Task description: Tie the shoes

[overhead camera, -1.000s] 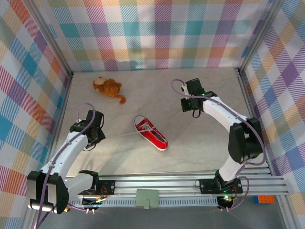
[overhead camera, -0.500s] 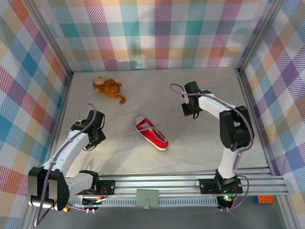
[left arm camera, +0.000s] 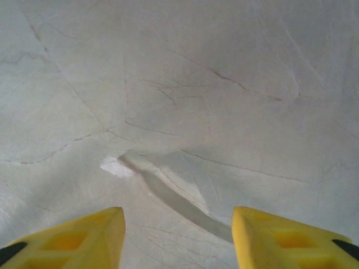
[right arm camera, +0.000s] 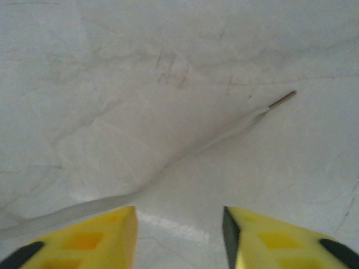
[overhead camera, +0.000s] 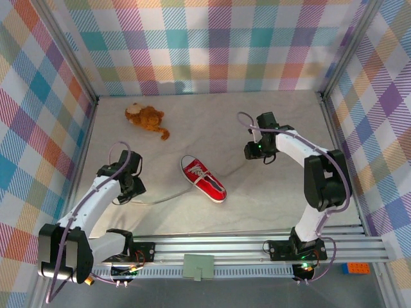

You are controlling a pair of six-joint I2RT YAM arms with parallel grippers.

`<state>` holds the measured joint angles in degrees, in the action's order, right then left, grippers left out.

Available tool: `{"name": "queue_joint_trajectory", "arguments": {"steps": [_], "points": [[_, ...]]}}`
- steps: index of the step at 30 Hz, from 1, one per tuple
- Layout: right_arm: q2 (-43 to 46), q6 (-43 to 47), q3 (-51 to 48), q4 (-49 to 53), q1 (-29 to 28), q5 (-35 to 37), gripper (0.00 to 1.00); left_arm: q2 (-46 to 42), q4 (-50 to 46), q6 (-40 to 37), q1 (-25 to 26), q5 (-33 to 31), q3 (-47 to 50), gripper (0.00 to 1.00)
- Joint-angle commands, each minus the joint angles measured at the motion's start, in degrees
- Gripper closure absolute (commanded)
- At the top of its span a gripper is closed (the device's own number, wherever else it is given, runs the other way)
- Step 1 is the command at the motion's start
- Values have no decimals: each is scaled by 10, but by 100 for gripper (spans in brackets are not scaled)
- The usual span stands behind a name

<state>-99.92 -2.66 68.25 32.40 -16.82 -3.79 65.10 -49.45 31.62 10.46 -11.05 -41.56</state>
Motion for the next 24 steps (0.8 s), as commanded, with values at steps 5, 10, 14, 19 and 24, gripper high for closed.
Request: {"name": "queue_joint_trajectory", "arguments": {"steps": [5,10,14,19,24], "points": [[79,-52,-63,10,-24,-94,56,40,71,-44,57,81,-45,46],[81,-82,-101,-12,-95,-117,66,148,199,-34,148,136,-70,55],[73,-110,-127,-34,-136,-122,77,262,252,-43,203,164,-131,64],[77,-134,-159,-59,-160,-138,83,353,277,-63,228,169,-201,67],[95,-148,-176,-76,-167,-147,85,376,313,-87,235,182,-233,67]]}}
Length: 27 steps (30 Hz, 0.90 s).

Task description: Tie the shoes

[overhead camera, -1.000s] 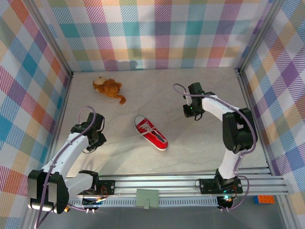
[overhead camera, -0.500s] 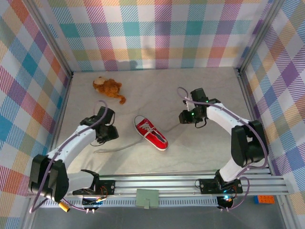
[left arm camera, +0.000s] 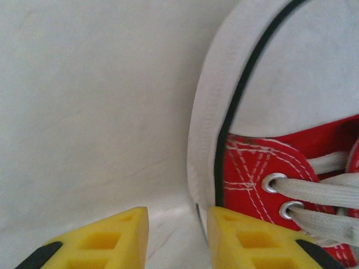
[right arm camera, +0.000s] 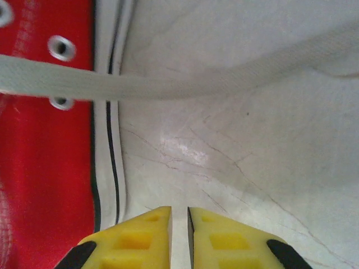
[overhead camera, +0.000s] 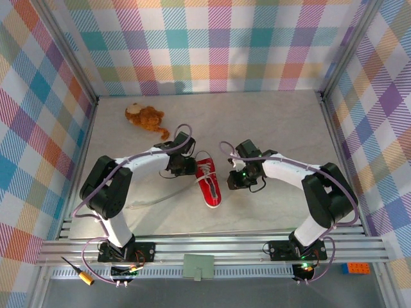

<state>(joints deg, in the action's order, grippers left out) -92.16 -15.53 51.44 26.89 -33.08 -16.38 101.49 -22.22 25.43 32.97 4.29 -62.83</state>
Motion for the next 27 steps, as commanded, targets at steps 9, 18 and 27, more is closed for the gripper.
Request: {"name": "queue_joint_trajectory", "arguments": {"steps": [9,18,27], "points": [[58,-8,3,11,-4,34,82,-54,-59,-189,2,-28,-25,55],[115,-9,0,11,-4,80,77,-117,-229,-373,0,-64,28,41],[142,-8,-15,19,-4,97,74,-66,-234,-390,5,-108,60,40]]}}
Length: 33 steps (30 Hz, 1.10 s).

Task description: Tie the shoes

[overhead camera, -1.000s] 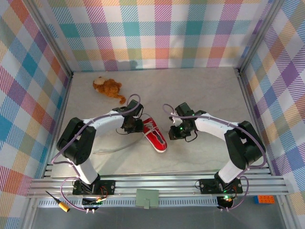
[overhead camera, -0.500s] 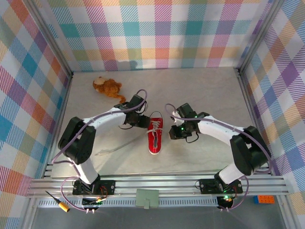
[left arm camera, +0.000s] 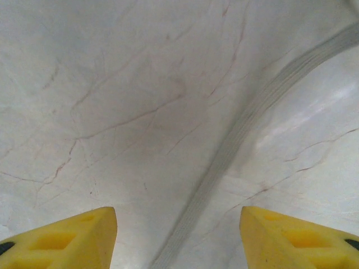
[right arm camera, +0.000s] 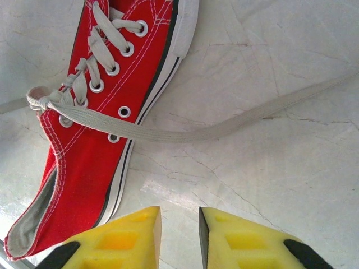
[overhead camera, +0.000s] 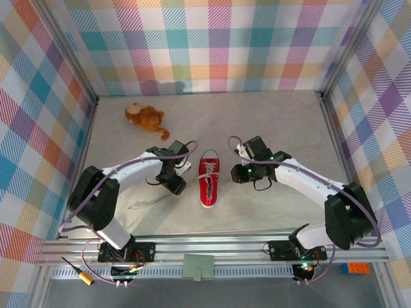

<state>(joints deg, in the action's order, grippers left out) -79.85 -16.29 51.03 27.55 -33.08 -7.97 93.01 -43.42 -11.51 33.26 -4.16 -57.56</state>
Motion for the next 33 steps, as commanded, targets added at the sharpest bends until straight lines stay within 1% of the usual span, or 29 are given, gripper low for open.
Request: {"name": "queue_joint_trajectory", "arguments": {"steps": [1,4,6,9,11,15,16,20,23,26,30,33], "points": [[20,0,-12,14,-4,15,74,24,-18,-19,3,-24,9,40],[24,0,-15,9,-4,17,73,43,2,-16,4,-29,18,40],[25,-3,-18,2,-4,14,72,56,9,-12,6,-28,13,43],[26,-5,-22,-11,-4,7,70,71,17,-2,9,-9,8,52],[29,-8,-23,-19,-5,2,69,73,18,5,13,-1,8,63],[36,4,-25,-39,-4,-13,63,48,11,12,16,-10,7,98],[37,8,-26,-45,-4,-19,61,36,11,13,16,-12,8,100],[39,37,-27,-77,-4,-59,54,-39,8,14,16,2,4,100],[38,64,-29,-109,-11,-86,52,-91,2,17,16,24,-10,100],[31,96,-26,-149,-27,-92,50,-134,1,19,15,45,-27,100],[-4,153,-3,-193,-52,-105,48,-172,15,18,14,80,-41,100],[-34,187,21,-220,-73,-130,48,-186,45,26,10,121,-41,100]]}}
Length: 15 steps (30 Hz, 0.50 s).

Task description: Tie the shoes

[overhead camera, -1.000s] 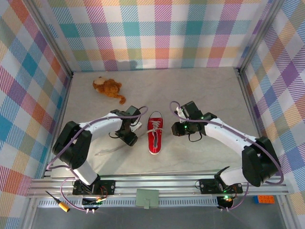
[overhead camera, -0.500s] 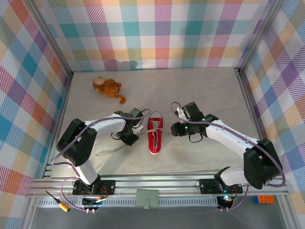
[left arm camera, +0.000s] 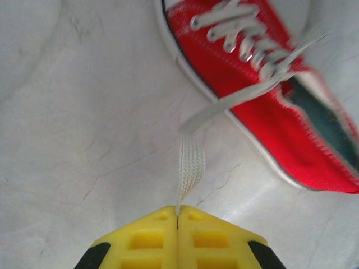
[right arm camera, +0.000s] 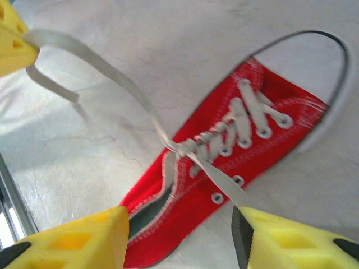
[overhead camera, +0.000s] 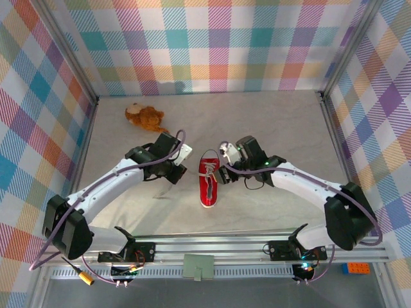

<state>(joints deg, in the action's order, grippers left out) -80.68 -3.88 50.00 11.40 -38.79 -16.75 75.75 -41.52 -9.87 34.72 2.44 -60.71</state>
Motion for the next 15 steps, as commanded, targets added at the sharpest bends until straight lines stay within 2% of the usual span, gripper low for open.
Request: {"name": "queue_joint_trajectory", "arguments": {"steps": [1,6,15], "points": [[-34,69,38,-65,-22,-49,48,-17,38,13,-6,69,-7,100],[-77,90,60,-96,-44,-55,47,-22,77,26,-13,119,-1,100],[-125,82,80,-143,-49,-90,49,-35,88,40,-41,177,1,100]]}}
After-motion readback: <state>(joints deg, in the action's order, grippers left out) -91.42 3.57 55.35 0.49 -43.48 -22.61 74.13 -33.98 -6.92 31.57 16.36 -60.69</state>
